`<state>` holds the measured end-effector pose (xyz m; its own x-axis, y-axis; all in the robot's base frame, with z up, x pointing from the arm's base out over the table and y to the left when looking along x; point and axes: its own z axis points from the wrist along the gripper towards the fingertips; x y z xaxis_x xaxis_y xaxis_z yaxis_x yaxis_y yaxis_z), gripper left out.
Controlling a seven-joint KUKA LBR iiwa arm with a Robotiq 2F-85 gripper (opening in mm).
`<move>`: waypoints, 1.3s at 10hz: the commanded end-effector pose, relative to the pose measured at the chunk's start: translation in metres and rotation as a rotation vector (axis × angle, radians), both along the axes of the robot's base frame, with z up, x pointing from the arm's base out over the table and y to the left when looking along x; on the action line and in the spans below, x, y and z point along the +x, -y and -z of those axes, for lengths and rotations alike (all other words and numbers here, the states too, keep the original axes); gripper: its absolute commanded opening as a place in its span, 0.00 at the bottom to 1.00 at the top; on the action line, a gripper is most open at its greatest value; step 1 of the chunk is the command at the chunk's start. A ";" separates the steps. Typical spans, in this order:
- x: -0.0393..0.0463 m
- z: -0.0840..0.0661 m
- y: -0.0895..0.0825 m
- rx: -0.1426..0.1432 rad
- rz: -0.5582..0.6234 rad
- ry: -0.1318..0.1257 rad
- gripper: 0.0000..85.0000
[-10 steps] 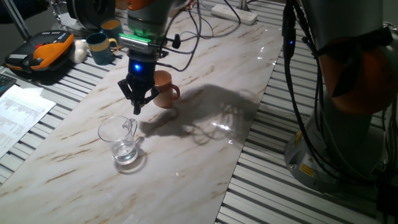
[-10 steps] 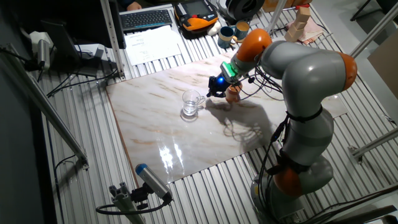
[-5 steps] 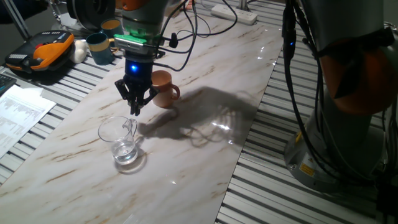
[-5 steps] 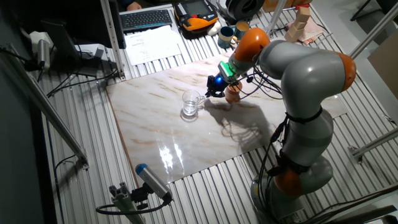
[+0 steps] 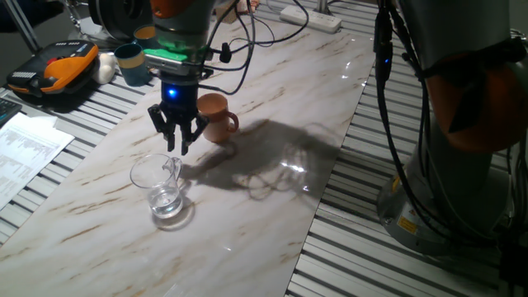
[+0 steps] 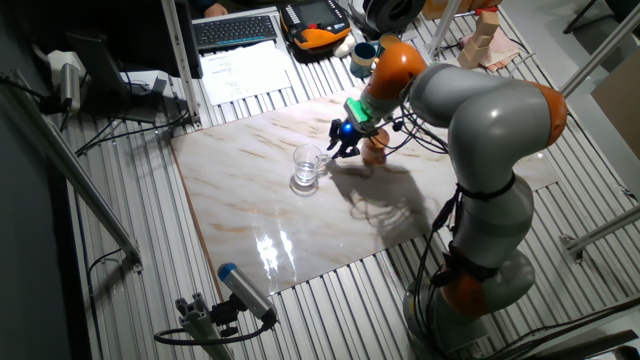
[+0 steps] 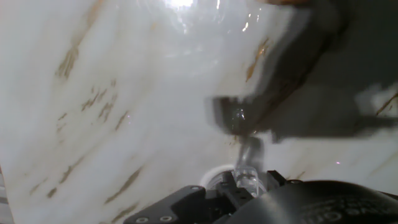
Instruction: Pour the water from one cup into another empty cup
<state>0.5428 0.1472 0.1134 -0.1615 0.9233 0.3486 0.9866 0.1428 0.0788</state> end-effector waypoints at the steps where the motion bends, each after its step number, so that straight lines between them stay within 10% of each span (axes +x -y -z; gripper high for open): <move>1: 0.0005 0.001 -0.001 -0.004 0.016 0.005 0.40; 5: -0.0008 0.006 -0.002 0.106 0.111 0.085 0.40; 9: -0.0004 0.007 -0.003 0.107 0.072 0.055 0.40; 11: 0.0005 0.006 -0.004 0.127 0.022 0.014 0.40; 13: 0.0013 0.005 -0.005 0.183 0.040 0.026 0.40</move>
